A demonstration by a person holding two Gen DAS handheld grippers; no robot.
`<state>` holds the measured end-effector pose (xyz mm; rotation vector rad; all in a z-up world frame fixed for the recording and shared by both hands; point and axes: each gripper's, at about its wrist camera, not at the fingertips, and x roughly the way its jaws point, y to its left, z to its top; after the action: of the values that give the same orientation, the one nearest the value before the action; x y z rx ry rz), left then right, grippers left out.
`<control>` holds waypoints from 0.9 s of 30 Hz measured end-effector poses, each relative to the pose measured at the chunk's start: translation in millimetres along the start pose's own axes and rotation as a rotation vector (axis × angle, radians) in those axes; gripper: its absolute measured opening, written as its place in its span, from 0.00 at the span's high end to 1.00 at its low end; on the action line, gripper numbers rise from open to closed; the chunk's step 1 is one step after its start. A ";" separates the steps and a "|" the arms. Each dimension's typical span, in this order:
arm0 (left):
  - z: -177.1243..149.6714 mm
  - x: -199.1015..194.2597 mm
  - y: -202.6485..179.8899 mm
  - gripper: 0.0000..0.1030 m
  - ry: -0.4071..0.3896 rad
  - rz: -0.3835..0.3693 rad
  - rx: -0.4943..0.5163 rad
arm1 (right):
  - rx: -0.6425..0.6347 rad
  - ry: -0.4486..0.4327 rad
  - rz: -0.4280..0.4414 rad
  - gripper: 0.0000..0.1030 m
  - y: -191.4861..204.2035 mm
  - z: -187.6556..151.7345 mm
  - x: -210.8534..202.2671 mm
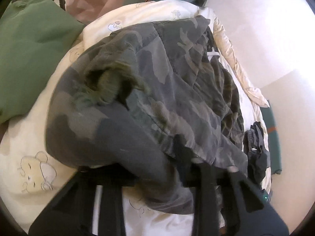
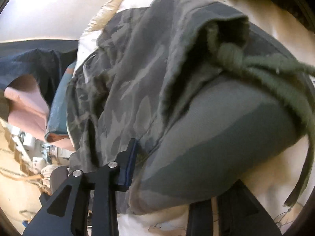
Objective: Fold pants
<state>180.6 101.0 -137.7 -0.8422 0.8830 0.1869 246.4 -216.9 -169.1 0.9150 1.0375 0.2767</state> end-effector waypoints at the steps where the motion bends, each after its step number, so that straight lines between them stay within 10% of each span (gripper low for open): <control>1: 3.6 -1.2 2.1 0.90 -0.001 -0.017 0.002 | -0.008 -0.007 0.003 0.88 0.7 1.2 -4.7; 4: 10.2 1.7 -2.0 0.96 0.041 -0.110 0.003 | -0.091 -0.053 0.023 0.90 16.9 1.1 -24.0; 14: -23.1 -12.0 2.9 0.97 0.089 0.126 0.030 | -0.077 -0.058 -0.002 0.93 18.5 -16.4 -49.6; 27: -26.2 -100.7 -7.4 0.97 0.084 -0.023 -0.003 | -0.088 -0.051 0.025 0.94 38.7 -65.0 -133.4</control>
<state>103.5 95.8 -67.5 -0.8676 0.9513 0.1336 131.9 -238.7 -69.4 0.8516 0.9604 0.3159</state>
